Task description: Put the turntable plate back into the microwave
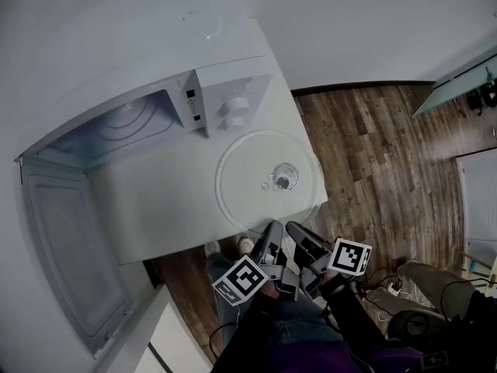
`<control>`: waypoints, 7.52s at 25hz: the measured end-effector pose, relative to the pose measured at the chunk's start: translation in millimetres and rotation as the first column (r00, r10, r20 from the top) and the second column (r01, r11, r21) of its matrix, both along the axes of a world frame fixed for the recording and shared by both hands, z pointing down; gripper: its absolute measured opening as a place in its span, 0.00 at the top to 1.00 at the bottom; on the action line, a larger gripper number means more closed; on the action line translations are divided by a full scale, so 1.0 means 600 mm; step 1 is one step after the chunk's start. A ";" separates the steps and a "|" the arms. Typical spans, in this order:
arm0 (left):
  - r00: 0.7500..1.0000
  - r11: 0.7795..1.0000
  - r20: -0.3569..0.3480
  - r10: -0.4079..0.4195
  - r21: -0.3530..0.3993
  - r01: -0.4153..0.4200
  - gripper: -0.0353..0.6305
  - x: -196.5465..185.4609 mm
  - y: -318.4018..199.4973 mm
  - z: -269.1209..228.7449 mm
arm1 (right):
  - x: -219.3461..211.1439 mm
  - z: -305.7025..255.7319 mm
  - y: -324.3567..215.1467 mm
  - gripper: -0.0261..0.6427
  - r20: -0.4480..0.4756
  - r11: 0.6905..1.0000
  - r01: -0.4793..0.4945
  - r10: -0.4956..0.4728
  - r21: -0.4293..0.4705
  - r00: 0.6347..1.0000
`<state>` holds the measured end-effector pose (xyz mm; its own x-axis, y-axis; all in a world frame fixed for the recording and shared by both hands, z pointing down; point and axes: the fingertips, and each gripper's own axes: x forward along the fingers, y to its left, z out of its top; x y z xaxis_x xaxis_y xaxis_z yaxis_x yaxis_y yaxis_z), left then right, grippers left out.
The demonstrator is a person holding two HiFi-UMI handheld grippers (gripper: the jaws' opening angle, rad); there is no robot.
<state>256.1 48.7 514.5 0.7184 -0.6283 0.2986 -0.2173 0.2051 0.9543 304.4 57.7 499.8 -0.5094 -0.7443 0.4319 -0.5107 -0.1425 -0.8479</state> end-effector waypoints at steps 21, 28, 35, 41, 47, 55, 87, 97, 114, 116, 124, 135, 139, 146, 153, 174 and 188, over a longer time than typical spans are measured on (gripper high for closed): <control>0.983 0.992 -0.164 0.081 0.105 -0.065 0.80 0.003 -0.006 -0.052 | 0.033 -0.062 0.025 0.88 0.088 0.996 -0.085 0.086 -0.012 0.992; 0.976 0.992 -0.217 -0.003 0.122 0.030 0.85 -0.005 -0.020 -0.077 | 0.036 -0.094 0.020 0.88 0.087 0.994 -0.103 0.101 0.024 0.991; 0.958 0.990 -0.281 -0.063 0.106 0.096 0.86 -0.006 -0.020 -0.097 | 0.033 -0.113 0.015 0.87 0.048 0.992 -0.111 0.109 0.052 0.993; 0.933 0.980 -0.331 -0.142 0.084 0.179 0.86 -0.029 -0.018 -0.113 | 0.010 -0.142 0.004 0.86 0.010 0.994 -0.045 0.045 0.101 0.999; 0.940 0.963 -0.291 -0.175 0.150 0.226 0.87 -0.083 -0.011 -0.137 | -0.038 -0.152 0.008 0.86 0.068 0.993 0.016 -0.024 0.113 0.997; 0.926 0.909 -0.268 -0.265 0.251 0.332 0.87 -0.185 -0.013 -0.159 | -0.140 -0.165 -0.006 0.86 0.068 0.973 0.171 -0.184 0.157 0.981; 0.754 0.653 -0.316 -0.576 0.377 0.656 0.87 -0.425 -0.148 -0.223 | -0.346 -0.185 -0.121 0.76 -0.176 0.814 0.538 -0.510 0.219 0.842; 0.761 0.663 -0.321 -0.563 0.374 0.648 0.87 -0.454 -0.255 -0.210 | -0.401 -0.195 -0.211 0.76 -0.145 0.798 0.543 -0.523 0.263 0.840; 0.779 0.716 -0.368 -0.508 0.322 0.619 0.86 -0.465 -0.361 -0.179 | -0.438 -0.168 -0.337 0.81 -0.098 0.864 0.414 -0.403 0.286 0.910; 0.787 0.727 -0.367 -0.497 0.319 0.608 0.87 -0.465 -0.368 -0.174 | -0.440 -0.170 -0.343 0.82 -0.116 0.864 0.404 -0.387 0.302 0.915; 0.799 0.750 -0.339 -0.497 0.296 0.592 0.87 -0.463 -0.386 -0.162 | -0.442 -0.167 -0.361 0.82 -0.134 0.862 0.404 -0.381 0.307 0.915; 0.796 0.772 -0.328 -0.508 0.237 0.590 0.87 -0.464 -0.413 -0.154 | -0.441 -0.163 -0.387 0.82 -0.120 0.870 0.387 -0.368 0.306 0.922; 0.811 0.779 -0.302 -0.501 0.252 0.574 0.87 -0.470 -0.426 -0.154 | -0.447 -0.160 -0.399 0.82 -0.104 0.873 0.375 -0.361 0.311 0.927; 0.847 0.818 -0.218 -0.485 0.230 0.527 0.87 -0.463 -0.440 -0.137 | -0.438 -0.147 -0.411 0.82 -0.085 0.898 0.340 -0.330 0.278 0.940; 0.874 0.846 -0.180 -0.451 0.227 0.483 0.87 -0.449 -0.453 -0.134 | -0.422 -0.141 -0.421 0.82 -0.031 0.920 0.285 -0.287 0.270 0.957; 0.904 0.885 -0.048 -0.425 0.188 0.426 0.70 -0.457 -0.354 -0.112 | -0.425 -0.142 -0.432 0.83 -0.018 0.925 0.278 -0.283 0.260 0.959; 0.925 0.884 -0.149 -0.349 0.276 0.378 0.85 -0.428 -0.402 -0.118 | -0.437 -0.117 -0.455 0.82 -0.115 0.888 0.356 -0.337 0.290 0.934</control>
